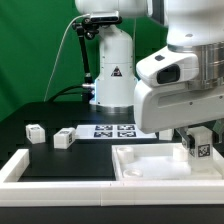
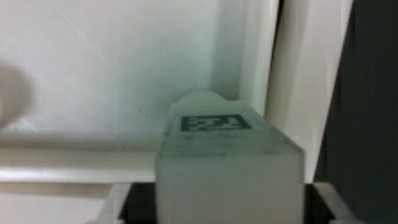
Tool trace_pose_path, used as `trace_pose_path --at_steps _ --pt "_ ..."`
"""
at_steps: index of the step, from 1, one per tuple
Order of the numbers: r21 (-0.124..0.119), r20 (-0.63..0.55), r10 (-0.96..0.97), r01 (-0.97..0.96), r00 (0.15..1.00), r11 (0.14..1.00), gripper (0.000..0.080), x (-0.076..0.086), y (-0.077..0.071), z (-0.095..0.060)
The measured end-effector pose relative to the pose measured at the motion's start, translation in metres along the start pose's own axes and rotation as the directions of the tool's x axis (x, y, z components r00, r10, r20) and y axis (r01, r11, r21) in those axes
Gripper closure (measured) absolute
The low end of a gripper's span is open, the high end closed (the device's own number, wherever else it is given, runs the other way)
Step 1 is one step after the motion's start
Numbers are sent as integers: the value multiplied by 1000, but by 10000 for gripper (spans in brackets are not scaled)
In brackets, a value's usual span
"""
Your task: Assemble one leg
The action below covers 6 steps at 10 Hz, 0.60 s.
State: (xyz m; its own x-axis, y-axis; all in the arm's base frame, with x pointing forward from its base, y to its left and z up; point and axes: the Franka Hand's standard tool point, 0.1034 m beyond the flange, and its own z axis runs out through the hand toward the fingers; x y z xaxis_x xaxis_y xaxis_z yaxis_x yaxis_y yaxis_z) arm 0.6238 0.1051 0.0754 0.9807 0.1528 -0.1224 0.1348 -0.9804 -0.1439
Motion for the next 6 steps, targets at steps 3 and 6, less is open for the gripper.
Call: trace_pose_path --at_steps 3,6 --pt "4 1 188 -188 982 982 508 0 -1 1" --pt "19 -13 561 -561 828 828 508 2 -7 3"
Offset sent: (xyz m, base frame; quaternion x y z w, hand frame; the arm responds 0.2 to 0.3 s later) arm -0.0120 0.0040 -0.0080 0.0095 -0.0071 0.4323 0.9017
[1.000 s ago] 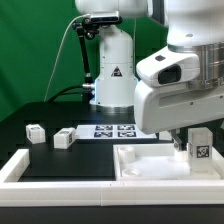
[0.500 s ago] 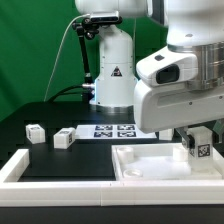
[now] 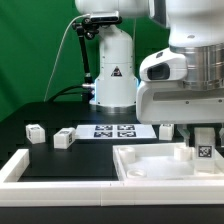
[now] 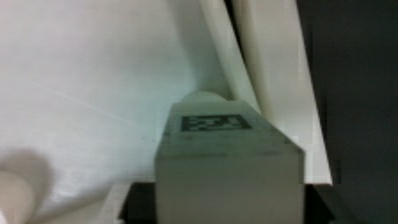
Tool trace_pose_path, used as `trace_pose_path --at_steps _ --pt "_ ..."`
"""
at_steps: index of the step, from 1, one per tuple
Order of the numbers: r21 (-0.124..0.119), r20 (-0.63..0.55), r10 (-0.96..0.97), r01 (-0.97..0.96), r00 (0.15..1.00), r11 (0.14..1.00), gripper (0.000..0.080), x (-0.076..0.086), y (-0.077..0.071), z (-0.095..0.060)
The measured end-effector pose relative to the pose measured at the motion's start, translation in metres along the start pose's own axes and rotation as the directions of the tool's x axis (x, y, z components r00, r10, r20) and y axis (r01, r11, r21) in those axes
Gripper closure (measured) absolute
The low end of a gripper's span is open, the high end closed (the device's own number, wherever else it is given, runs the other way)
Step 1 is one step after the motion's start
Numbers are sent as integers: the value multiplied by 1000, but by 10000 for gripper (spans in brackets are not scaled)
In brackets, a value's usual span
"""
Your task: Assemble one leg
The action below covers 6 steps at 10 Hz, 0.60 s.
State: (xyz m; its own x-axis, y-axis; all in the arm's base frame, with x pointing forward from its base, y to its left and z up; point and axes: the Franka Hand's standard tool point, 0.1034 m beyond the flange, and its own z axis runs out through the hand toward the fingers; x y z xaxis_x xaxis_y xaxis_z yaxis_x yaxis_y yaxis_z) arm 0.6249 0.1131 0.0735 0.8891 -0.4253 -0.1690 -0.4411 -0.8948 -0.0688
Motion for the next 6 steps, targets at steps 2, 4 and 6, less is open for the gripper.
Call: trace_pose_path --at_steps 2,4,6 --pt "11 -8 223 -223 975 975 508 1 -1 0" --pt "23 -18 450 -450 893 893 508 1 -1 0" --pt "33 -24 619 -618 785 785 508 2 -1 0"
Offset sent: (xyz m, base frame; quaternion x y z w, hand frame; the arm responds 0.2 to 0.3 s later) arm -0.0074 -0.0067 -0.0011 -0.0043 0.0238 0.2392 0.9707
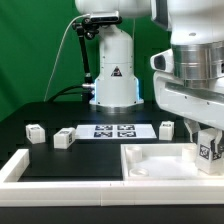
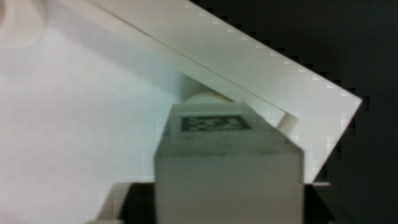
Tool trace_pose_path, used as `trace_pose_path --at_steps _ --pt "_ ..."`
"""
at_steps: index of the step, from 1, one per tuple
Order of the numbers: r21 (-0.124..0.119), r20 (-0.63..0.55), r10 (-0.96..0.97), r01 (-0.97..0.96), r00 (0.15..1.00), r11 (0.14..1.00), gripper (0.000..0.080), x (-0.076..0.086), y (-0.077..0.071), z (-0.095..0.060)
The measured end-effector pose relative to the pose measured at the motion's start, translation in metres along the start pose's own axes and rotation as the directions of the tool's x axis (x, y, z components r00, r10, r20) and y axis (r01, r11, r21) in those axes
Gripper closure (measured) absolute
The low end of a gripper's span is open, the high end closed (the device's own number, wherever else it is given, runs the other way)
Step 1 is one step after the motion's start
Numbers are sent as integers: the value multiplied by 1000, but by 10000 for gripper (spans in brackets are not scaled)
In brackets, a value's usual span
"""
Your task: Assemble one leg
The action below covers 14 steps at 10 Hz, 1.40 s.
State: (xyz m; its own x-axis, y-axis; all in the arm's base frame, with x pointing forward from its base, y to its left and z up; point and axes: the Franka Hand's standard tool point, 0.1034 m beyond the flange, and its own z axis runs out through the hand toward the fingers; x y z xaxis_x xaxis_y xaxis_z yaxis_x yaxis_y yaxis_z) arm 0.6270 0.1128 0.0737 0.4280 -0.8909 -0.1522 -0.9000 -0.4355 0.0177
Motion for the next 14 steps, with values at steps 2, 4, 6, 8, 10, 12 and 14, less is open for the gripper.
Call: trace_pose_path --at_steps 2,4,6,8,10,12,14 --pt "-7 15 50 -50 999 999 508 1 -1 -1" --pt "-6 15 45 -44 999 999 508 1 -1 0" --pt "-6 15 -12 12 1000 1000 213 1 -1 0" --pt "-5 14 -191 191 982 982 161 1 -1 0" --pt "-3 14 -405 405 914 914 153 -4 -2 0" --pt "-7 -10 -626 626 780 780 151 -6 -6 -3" --pt "-13 -36 -789 789 613 614 151 -5 -5 -3"
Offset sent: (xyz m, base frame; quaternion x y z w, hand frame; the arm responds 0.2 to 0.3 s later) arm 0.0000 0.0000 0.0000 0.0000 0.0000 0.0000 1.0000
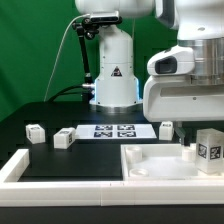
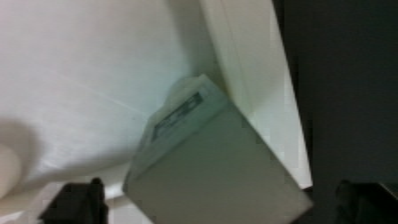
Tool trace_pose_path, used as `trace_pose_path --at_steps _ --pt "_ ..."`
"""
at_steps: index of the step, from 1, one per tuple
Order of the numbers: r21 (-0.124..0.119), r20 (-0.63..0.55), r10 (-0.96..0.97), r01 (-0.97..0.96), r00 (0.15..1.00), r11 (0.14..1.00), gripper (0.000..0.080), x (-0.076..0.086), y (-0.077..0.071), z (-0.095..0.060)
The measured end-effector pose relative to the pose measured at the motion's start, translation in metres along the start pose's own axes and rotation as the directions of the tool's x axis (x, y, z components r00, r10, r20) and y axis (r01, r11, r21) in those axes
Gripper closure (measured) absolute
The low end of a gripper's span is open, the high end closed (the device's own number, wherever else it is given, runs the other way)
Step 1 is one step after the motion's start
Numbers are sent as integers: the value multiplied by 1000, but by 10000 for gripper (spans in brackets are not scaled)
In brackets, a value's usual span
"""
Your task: Assemble one leg
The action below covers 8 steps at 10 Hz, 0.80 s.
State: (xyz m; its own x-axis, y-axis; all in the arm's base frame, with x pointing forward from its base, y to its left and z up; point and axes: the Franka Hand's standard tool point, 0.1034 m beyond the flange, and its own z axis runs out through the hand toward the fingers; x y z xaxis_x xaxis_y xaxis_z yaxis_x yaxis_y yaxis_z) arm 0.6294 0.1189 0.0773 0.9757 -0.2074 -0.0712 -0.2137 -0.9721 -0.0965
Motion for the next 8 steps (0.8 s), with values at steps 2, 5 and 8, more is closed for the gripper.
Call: trace_pose_path --at_steps 2,5,8 --pt "-10 0 -178 178 984 984 151 -3 2 3" --pt "-13 0 -316 316 949 949 151 -7 5 9" --pt "-14 1 -310 310 951 951 451 -7 6 10"
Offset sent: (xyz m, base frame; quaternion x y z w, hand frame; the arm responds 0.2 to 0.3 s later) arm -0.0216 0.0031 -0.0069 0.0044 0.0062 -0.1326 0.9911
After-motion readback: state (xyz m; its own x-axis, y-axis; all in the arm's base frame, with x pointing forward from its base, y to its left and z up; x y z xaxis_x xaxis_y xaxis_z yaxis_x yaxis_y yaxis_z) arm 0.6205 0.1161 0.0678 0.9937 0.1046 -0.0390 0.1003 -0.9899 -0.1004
